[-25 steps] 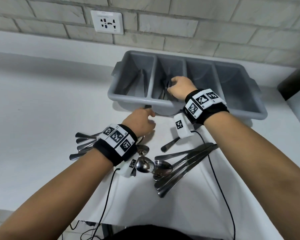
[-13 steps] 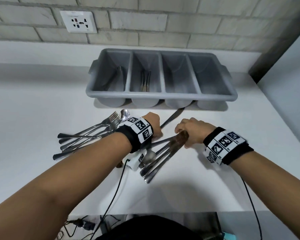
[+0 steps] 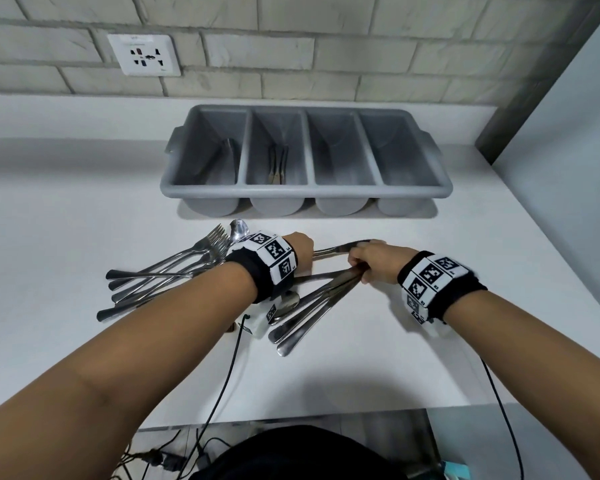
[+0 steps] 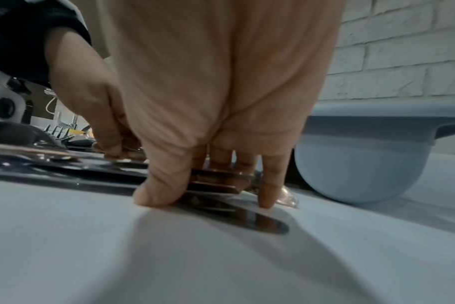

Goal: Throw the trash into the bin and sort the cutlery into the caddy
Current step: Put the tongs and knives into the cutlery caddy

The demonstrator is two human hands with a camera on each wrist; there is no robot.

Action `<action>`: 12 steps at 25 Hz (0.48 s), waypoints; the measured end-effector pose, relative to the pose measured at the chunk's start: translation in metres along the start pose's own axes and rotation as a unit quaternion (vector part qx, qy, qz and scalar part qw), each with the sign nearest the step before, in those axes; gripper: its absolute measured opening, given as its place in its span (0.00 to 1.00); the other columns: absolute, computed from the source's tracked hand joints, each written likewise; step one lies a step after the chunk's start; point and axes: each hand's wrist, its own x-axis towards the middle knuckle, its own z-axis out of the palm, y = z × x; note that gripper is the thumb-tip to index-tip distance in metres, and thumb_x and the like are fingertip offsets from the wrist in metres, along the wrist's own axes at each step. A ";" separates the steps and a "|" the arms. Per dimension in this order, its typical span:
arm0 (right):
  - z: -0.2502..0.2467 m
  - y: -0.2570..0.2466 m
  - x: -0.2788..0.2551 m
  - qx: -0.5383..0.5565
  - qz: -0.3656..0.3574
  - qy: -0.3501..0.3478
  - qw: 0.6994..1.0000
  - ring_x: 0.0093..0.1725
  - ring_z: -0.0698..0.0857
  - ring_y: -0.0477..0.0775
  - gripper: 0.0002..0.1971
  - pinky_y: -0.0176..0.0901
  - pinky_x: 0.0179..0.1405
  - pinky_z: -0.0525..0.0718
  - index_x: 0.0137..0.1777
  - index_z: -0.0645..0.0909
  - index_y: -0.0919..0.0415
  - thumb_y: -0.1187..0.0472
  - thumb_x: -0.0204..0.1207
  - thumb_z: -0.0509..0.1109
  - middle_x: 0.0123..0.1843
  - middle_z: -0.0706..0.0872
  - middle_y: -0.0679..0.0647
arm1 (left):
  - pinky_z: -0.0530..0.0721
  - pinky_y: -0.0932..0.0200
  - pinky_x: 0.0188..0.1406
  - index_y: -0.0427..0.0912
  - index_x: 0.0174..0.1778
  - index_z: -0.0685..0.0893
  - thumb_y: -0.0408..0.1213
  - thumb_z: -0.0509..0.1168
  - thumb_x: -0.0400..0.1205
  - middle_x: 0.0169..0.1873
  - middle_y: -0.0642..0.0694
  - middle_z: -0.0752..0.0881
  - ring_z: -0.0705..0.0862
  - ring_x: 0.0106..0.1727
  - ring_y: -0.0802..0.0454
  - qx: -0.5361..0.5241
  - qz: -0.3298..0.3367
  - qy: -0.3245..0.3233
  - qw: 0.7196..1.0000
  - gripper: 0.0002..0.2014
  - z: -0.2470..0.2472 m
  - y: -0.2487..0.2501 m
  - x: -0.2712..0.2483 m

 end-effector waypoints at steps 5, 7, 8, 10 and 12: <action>0.010 0.002 -0.007 -0.043 0.023 0.026 0.998 0.68 0.70 0.58 0.12 0.54 0.65 0.75 0.59 0.75 0.60 0.61 0.77 0.64 0.64 0.74 0.55 | 0.74 0.54 0.57 0.37 0.65 0.76 0.45 0.61 0.82 0.61 0.38 0.82 0.78 0.65 0.41 -0.093 0.027 -0.003 0.995 0.20 0.002 0.006 -0.013; 0.011 0.001 -0.011 -0.038 0.019 0.035 0.999 0.68 0.71 0.59 0.12 0.56 0.66 0.76 0.59 0.74 0.62 0.62 0.77 0.62 0.64 0.75 0.57 | 0.73 0.58 0.49 0.37 0.60 0.77 0.54 0.69 0.75 0.52 0.41 0.82 0.81 0.58 0.42 -0.119 0.043 -0.005 0.992 0.26 0.005 0.009 -0.016; 0.011 0.000 -0.012 -0.032 0.017 0.039 0.999 0.66 0.73 0.59 0.12 0.56 0.66 0.76 0.60 0.73 0.62 0.62 0.77 0.62 0.64 0.75 0.58 | 0.74 0.58 0.47 0.38 0.59 0.77 0.54 0.73 0.71 0.50 0.41 0.83 0.81 0.56 0.43 -0.116 0.049 0.002 0.992 0.28 0.006 0.011 -0.017; 0.008 -0.002 -0.016 -0.020 0.025 0.040 0.999 0.60 0.77 0.59 0.12 0.55 0.64 0.78 0.60 0.73 0.63 0.63 0.78 0.61 0.63 0.78 0.59 | 0.75 0.58 0.48 0.38 0.60 0.78 0.52 0.76 0.68 0.55 0.40 0.85 0.82 0.58 0.43 -0.094 0.051 0.021 0.994 0.30 0.009 0.015 -0.016; 0.005 -0.002 -0.019 -0.018 0.035 0.034 0.999 0.54 0.78 0.59 0.11 0.53 0.62 0.79 0.59 0.73 0.62 0.63 0.78 0.60 0.61 0.80 0.60 | 0.78 0.56 0.52 0.37 0.60 0.78 0.50 0.76 0.69 0.58 0.40 0.85 0.82 0.60 0.43 -0.081 0.049 0.035 0.995 0.29 0.009 0.018 -0.014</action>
